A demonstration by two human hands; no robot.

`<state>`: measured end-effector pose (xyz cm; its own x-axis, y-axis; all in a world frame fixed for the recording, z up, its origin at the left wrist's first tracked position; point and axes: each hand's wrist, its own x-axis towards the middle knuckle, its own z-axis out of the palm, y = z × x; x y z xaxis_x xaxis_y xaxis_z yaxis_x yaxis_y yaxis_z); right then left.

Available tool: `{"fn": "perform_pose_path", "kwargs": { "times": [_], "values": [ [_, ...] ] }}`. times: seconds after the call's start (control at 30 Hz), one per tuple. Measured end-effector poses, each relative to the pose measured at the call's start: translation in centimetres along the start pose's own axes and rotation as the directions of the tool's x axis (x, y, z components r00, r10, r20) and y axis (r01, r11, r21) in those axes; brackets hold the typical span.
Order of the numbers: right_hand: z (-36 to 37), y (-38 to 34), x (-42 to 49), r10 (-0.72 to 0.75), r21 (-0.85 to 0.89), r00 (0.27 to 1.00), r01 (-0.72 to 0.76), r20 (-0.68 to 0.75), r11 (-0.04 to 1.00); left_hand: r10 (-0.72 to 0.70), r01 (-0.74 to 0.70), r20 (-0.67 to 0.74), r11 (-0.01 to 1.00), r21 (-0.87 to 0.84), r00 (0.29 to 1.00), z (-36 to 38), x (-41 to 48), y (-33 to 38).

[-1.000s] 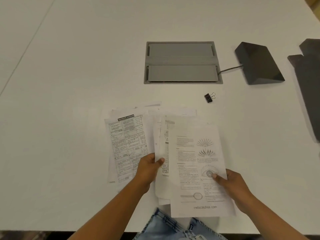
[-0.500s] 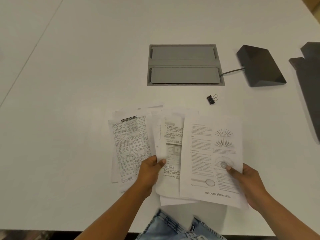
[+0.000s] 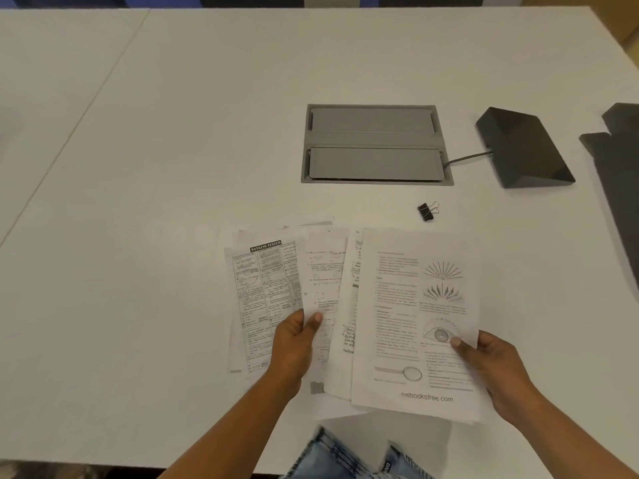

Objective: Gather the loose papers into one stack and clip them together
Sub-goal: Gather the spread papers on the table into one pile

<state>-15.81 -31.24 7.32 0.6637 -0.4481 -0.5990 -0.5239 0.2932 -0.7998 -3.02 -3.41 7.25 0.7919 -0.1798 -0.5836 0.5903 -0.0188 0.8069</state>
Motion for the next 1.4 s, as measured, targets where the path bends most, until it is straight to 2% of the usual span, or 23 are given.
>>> {"fn": "perform_pose_path", "kwargs": {
  "times": [0.13, 0.27, 0.43, 0.57, 0.67, 0.83, 0.9, 0.97, 1.0, 1.07, 1.13, 1.2, 1.3, 1.4],
  "values": [
    [-0.1, -1.4, -0.2, -0.024, -0.021, 1.000, 0.025, 0.015, 0.999, 0.019, -0.020, 0.041, 1.000, 0.022, 0.999, -0.2, -0.2, 0.6],
    [1.0, -2.4, -0.2, -0.030, 0.015, 0.998, 0.029, 0.058, 0.999, 0.025, -0.027, 0.159, 1.000, 0.011, 0.987, 0.1, -0.5, 1.1],
    [2.4, -2.4, 0.1, 0.064, 0.061, 0.984, -0.075, 0.168, 0.995, -0.008, 0.017, 0.268, 0.999, -0.034, 0.963, 0.8, -1.0, 1.9],
    [3.0, -2.1, 0.1, 0.056, -0.010, 0.979, -0.055, 0.195, 0.998, -0.093, 0.087, 0.209, 0.996, 0.036, 0.974, 1.2, -1.0, 2.7],
    [3.3, -1.9, 0.1, 0.037, -0.034, 0.984, -0.032, 0.175, 0.999, -0.055, 0.032, 0.208, 0.993, 0.114, 0.977, 1.1, -0.6, 2.5],
    [3.2, -1.8, -0.3, 0.189, -0.044, 0.939, -0.185, 0.288, 0.982, -0.010, -0.016, 0.268, 0.995, 0.096, 0.963, 0.9, 0.1, 1.5],
    [3.1, -1.4, -0.4, 0.209, -0.061, 0.940, -0.200, 0.269, 0.978, -0.015, -0.007, 0.287, 0.997, 0.076, 0.958, 0.7, 0.2, 1.1],
    [2.9, -0.9, -0.4, 0.183, -0.049, 0.961, -0.176, 0.207, 0.983, -0.005, -0.024, 0.231, 0.992, 0.123, 0.973, 0.5, 0.3, 0.7],
    [2.8, -0.6, -0.4, 0.170, -0.041, 0.970, -0.165, 0.175, 0.985, 0.017, -0.046, 0.148, 0.979, 0.197, 0.989, 0.2, 0.4, 0.3],
    [2.6, -0.3, -0.4, 0.147, -0.037, 0.982, -0.144, 0.118, 0.989, 0.095, -0.046, -0.112, 0.922, 0.384, 0.989, -0.8, 0.9, -0.9],
    [2.7, -0.3, -0.4, 0.122, -0.037, 0.989, -0.120, 0.078, 0.992, 0.173, 0.017, -0.342, 0.873, 0.488, 0.923, -2.9, 1.4, -1.8],
    [2.7, -0.3, -0.6, 0.085, -0.052, 0.995, -0.083, 0.048, 0.995, 0.205, 0.144, -0.486, 0.796, 0.588, 0.849, -5.1, 1.9, -2.5],
    [2.6, -0.4, -0.7, 0.062, -0.095, 0.998, -0.060, 0.023, 0.994, 0.226, 0.331, -0.551, 0.600, 0.729, 0.803, -7.1, 2.6, -2.8],
    [2.4, -0.5, -0.7, 0.054, -0.113, 0.998, -0.052, 0.011, 0.992, 0.229, 0.369, -0.548, 0.531, 0.763, 0.804, -7.5, 3.1, -2.4]
  ]
}}
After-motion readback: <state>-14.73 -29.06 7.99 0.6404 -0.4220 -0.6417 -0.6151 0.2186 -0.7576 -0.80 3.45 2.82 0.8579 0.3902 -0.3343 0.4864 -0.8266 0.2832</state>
